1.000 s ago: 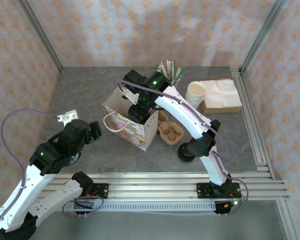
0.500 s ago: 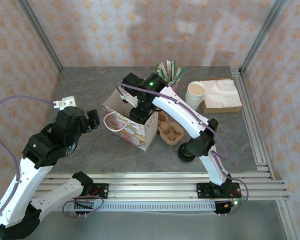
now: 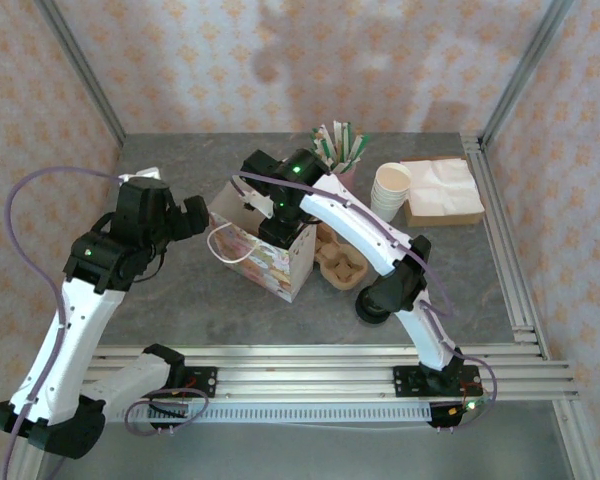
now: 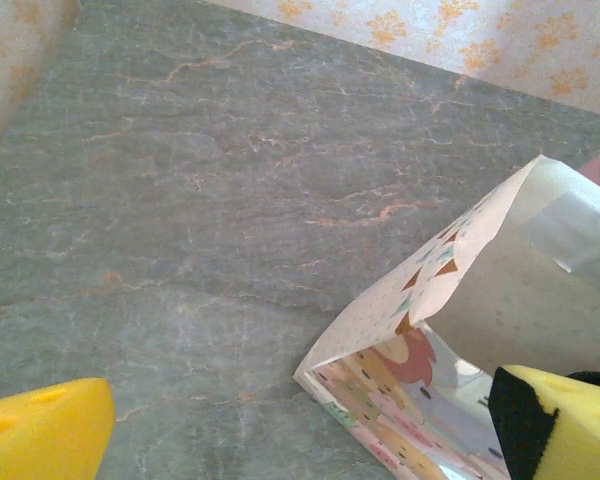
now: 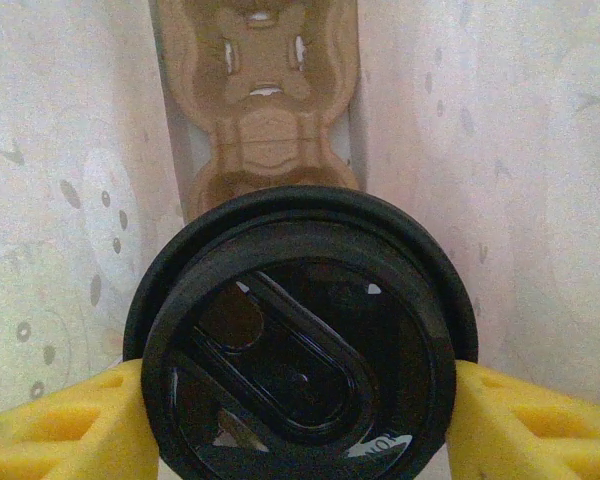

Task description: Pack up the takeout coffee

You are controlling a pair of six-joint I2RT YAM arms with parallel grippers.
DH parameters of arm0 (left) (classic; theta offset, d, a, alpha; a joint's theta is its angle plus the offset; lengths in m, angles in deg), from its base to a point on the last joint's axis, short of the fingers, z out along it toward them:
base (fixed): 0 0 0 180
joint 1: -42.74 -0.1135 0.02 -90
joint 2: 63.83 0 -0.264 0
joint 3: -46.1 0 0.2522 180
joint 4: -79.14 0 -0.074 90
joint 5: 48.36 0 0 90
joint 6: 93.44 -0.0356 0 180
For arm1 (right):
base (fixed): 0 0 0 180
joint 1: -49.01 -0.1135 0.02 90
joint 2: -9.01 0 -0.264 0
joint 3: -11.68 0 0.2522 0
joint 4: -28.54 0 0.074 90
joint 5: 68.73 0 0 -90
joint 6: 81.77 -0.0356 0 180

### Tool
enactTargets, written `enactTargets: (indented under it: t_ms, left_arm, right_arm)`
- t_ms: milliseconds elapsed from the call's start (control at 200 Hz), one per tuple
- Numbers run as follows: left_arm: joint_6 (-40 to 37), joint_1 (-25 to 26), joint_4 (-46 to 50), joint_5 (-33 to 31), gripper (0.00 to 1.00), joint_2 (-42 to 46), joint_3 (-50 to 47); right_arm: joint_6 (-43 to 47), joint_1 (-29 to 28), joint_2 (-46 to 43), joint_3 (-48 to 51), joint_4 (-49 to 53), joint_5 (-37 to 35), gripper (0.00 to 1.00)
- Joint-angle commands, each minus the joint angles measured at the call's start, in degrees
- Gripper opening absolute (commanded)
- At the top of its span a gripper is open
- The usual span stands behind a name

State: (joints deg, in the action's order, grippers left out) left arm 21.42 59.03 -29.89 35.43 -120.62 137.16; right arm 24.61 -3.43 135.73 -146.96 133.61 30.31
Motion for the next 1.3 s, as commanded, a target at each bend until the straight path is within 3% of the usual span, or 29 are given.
enactTargets:
  t_ms: [0, 871, 1291]
  left_arm:
    - [-1.83, -1.24, -2.32, 4.91, 0.98, -1.33, 1.71]
    - [-4.82, -4.35, -4.85, 10.46, 0.97, -9.33, 2.16]
    - [-5.09, -4.89, -5.44, 10.09, 0.96, -11.45, 1.71]
  right_arm:
    - [0.82, -0.02, 1.46, -0.01, 1.29, -0.48, 0.65]
    - [2.55, 0.07, 5.21, -0.4, 1.02, 1.53, 0.64]
    - [3.57, 0.97, 5.82, 1.52, -0.86, 1.8, 0.63]
